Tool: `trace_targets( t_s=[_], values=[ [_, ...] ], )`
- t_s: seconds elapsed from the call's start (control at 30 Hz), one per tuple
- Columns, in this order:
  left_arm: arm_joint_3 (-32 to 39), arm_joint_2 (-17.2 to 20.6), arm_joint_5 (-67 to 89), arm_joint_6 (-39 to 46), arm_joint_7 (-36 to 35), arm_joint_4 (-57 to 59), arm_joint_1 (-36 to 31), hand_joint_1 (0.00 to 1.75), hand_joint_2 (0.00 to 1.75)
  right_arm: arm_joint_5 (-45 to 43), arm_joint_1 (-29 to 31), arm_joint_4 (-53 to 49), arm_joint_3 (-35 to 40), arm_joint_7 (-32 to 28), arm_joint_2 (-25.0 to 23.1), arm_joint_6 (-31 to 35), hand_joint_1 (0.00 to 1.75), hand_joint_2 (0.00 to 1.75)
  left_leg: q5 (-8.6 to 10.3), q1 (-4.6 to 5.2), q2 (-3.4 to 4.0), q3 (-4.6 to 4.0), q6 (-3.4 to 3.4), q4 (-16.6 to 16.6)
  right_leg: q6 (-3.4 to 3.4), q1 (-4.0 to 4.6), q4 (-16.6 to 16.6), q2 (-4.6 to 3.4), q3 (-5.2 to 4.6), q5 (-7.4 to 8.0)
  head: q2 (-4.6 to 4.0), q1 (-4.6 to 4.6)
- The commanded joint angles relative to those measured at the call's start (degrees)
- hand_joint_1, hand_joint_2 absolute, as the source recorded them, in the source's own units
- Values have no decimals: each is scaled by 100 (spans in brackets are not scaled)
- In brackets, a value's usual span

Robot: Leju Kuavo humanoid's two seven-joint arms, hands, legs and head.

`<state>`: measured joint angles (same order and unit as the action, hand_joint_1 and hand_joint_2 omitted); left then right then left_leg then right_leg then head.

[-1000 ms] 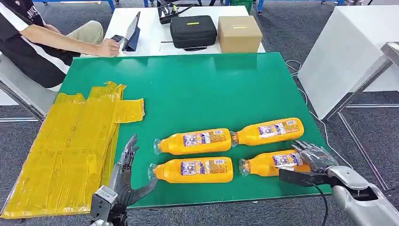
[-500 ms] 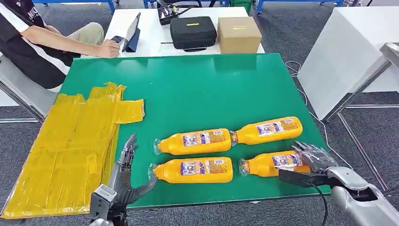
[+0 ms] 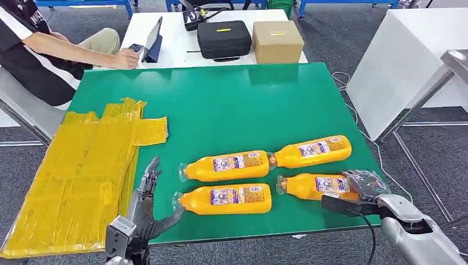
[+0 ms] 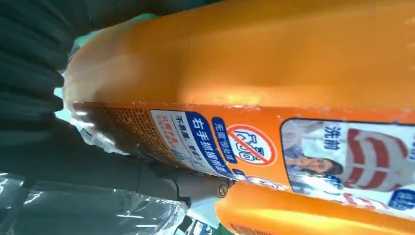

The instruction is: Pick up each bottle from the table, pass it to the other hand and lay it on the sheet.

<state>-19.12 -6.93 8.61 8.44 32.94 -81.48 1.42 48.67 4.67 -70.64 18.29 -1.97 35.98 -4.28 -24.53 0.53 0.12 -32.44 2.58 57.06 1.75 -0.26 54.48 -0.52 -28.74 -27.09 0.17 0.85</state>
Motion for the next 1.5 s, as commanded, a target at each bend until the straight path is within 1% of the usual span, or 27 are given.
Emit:
trace_targets(
  t_s=[0.03, 0.2, 0.37, 0.4, 0.5, 0.53, 0.6, 0.63, 0.93, 1.03, 1.1, 1.13, 1.2, 1.23, 1.33, 1.47, 1.5],
  values=[
    [97, 39, 9, 5, -41, 95, -16, 0, 175, 119, 37, 731, 163, -132, -711, 153, 175, 175, 0, -15, 8, 6, -12, -6, -6, 17, -16, -5, 10, 7, 0, 0],
    [145, 18, 39, 21, -60, 31, 39, 0, 175, 109, -7, 641, -21, -217, -813, 336, 175, 175, 5, -16, 36, 1, -24, -16, -14, 18, -22, -24, 0, 18, 0, 0],
    [178, -10, 90, -11, -112, 4, 70, 0, 175, -124, -338, 121, -393, -287, -882, 655, 175, 175, -1, -17, 44, 7, -23, -9, -25, 17, -13, -30, 1, 18, 2, -2],
    [176, -17, 90, -12, -112, 4, 75, 0, 175, -124, -358, 102, -388, -287, -894, 656, 175, 175, 4, -14, 31, 0, -28, -13, -26, 14, -14, -17, -6, 18, 0, -2],
    [178, -18, 92, -13, -113, 3, 75, 0, 175, -122, -372, 65, -393, -287, -885, 658, 175, 175, 1, -15, 31, 6, -14, -5, -24, 15, -10, -22, 4, 13, 0, -2],
    [178, -18, 92, -13, -113, 3, 75, 0, 175, -122, -372, 65, -393, -287, -885, 658, 175, 175, 3, -14, 22, -1, -19, -10, -25, 14, -13, -16, 1, 14, 2, 0],
    [178, -18, 92, -13, -113, 3, 75, 0, 175, -122, -372, 65, -393, -287, -885, 658, 175, 175, 4, -16, 25, -5, -19, -8, -24, 16, -14, -19, 49, 14, 0, -2],
    [178, -18, 92, -13, -113, 3, 75, 0, 175, -122, -372, 65, -393, -287, -885, 658, 175, 175, 4, -14, 23, 0, -15, -4, -23, 15, -11, -16, 55, 12, 2, 0],
    [178, -18, 92, -13, -113, 3, 75, 0, 175, -122, -372, 65, -393, -287, -885, 658, 175, 175, 9, -15, 16, -20, -21, -7, -24, 14, -12, -9, 33, 16, 0, -2],
    [178, -18, 92, -13, -113, 3, 75, 0, 175, -122, -372, 65, -393, -287, -885, 658, 175, 175, 6, -15, 23, -16, -13, -4, -23, 15, -9, -17, 36, 15, 0, -2],
    [206, -39, 147, -54, -149, 6, 80, 0, 175, -242, -509, -111, -640, -227, -971, 786, 175, 175, 7, -14, 21, -15, -15, -5, -23, 14, -10, -15, 37, 15, 2, -2],
    [232, -56, 205, -73, -175, 4, 106, 0, 175, -222, -568, -198, -866, -37, -1096, 921, 175, 175, 8, -14, 17, -18, -20, -9, -24, 13, -13, -9, 36, 15, 2, -2],
    [238, -57, 259, -75, -184, 39, 143, 0, 175, -280, -619, -248, -1219, 9, -1353, 1007, 175, 175, 7, -15, 17, -18, -18, -7, -24, 15, -11, -11, 35, 14, 0, -2],
    [222, -31, 281, -61, -184, 80, 166, 0, 175, -390, -638, -251, -1407, 17, -1486, 1177, 175, 175, 7, -14, 22, -16, -17, -8, -24, 14, -11, -15, 36, 15, 0, -2],
    [191, 88, 257, 65, -128, 187, 190, 0, 175, -920, -637, -258, -1820, -189, -1751, 1474, 175, 175, 6, -14, 22, -23, -16, -7, -24, 15, -11, -16, 33, 15, 0, -2],
    [69, 232, 155, 171, -65, 359, 112, 0, 175, -1646, -695, -311, -2215, -592, -2039, 1683, 175, 175, 8, -11, 19, -35, -22, -13, -26, 13, -12, -10, 22, 14, 2, -2],
    [-21, 313, 56, 279, -31, 503, 49, 0, 175, -1949, -530, -65, -2432, -788, -2300, 1993, 175, 175, 10, -9, 16, -45, -17, -11, -24, 11, -9, -8, 10, 14, 0, -4]
  ],
)
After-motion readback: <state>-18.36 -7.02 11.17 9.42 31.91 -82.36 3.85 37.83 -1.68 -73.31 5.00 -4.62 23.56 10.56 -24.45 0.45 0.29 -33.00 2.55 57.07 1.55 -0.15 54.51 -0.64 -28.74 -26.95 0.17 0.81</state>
